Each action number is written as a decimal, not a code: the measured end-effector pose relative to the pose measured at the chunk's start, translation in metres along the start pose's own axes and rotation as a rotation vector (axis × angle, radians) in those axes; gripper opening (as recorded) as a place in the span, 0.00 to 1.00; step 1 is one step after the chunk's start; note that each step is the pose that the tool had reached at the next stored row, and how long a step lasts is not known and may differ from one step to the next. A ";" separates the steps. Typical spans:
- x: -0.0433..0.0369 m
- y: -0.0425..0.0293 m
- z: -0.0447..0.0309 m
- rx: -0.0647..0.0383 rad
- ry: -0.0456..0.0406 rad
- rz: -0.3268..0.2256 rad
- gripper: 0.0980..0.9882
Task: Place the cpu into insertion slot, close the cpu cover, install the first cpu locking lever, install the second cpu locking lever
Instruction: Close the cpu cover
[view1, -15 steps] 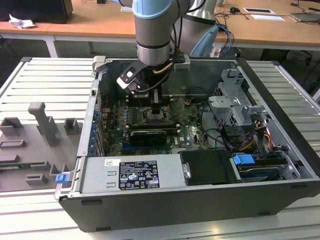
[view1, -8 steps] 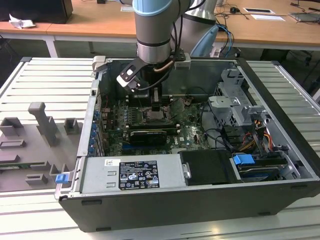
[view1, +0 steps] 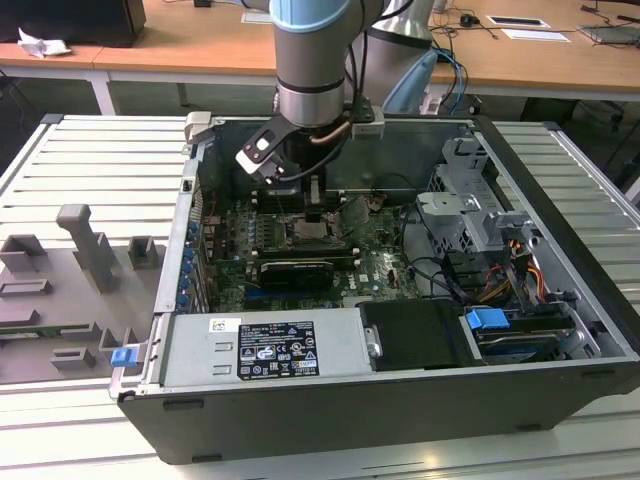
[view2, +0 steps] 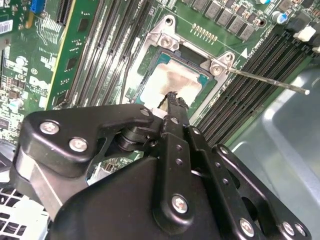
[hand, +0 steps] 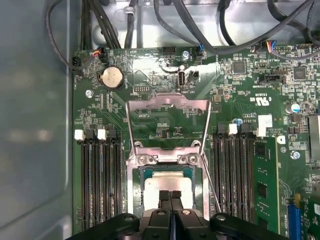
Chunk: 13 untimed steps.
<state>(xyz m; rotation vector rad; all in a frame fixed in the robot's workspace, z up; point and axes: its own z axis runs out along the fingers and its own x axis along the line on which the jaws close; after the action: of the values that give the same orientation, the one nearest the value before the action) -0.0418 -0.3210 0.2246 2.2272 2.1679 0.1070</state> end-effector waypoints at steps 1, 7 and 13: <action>0.0000 0.0019 0.0002 0.002 0.0024 0.000 0.01; 0.0004 0.0031 -0.0141 0.002 0.0025 0.000 0.01; 0.0004 0.0092 -0.0176 0.003 0.0026 0.000 0.01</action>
<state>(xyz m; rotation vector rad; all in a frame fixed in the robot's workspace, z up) -0.0338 -0.3213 0.2429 2.2303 2.1706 0.1065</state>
